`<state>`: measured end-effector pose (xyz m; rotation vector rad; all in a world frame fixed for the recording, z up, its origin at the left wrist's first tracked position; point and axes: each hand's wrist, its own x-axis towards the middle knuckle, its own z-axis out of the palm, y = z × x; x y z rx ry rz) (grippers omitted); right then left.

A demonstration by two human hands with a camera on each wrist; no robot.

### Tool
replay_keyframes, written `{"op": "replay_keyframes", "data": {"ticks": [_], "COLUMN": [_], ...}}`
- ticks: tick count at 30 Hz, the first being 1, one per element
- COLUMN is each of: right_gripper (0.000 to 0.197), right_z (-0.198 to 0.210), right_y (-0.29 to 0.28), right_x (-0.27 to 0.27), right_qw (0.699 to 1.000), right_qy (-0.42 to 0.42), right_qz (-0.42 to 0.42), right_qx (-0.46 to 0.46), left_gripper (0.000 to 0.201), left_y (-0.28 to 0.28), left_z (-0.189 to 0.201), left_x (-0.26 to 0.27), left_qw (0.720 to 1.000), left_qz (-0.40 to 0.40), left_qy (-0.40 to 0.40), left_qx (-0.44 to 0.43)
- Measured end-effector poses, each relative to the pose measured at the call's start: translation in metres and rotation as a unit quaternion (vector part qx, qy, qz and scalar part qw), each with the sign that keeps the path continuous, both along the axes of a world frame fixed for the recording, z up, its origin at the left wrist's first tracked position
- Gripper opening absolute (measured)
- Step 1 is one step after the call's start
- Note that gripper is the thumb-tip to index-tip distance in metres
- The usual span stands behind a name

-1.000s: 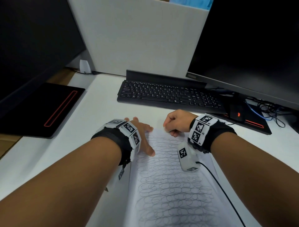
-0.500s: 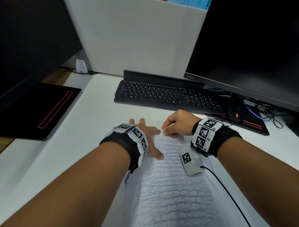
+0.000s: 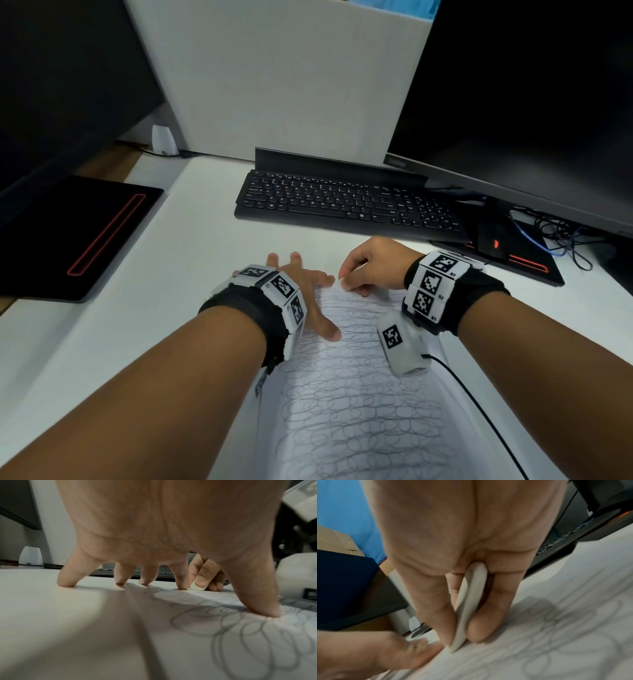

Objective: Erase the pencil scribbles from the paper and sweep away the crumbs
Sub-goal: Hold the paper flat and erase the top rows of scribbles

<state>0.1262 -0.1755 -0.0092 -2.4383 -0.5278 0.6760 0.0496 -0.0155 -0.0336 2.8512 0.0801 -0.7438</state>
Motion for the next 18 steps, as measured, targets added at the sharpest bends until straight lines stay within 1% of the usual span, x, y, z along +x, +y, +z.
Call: {"op": "replay_keyframes", "data": {"ticks": [3,6,9,13,16,18], "right_gripper": [0.003,0.003,0.004,0.004,0.004,0.005], "right_z": [-0.0003,0.0009,0.0010,0.0013,-0.0009,-0.0013], "right_y": [-0.0020,-0.0011,-0.0043,-0.0027,-0.0042,-0.0036], "right_x": [0.0013,-0.0015,0.0021,-0.0007,0.0013,0.0001], "right_qw": [1.000,1.000,1.000,1.000,0.999,0.999], "right_qy": [-0.023,0.013,-0.013,0.009,-0.033,-0.028], "right_qz": [-0.021,0.000,-0.023,0.004,-0.025,-0.019], "right_qx": [0.006,-0.001,0.005,-0.007,0.001,-0.002], "left_gripper": [0.104,0.103,0.103,0.103,0.103,0.104], "left_y": [-0.0004,-0.0008,-0.0023,-0.0018,-0.0024,-0.0013], "left_z": [-0.0003,0.0022,0.0018,0.0035,0.0026,0.0026], "left_x": [-0.0003,-0.0011,-0.0007,0.0001,-0.0005,-0.0012], "left_qw": [1.000,1.000,1.000,1.000,1.000,1.000], "left_qz": [-0.002,-0.003,-0.006,-0.005,-0.006,0.000], "left_qy": [-0.003,-0.003,-0.004,0.001,0.001,0.007], "left_qx": [0.002,0.005,0.008,0.008,0.007,0.003]}}
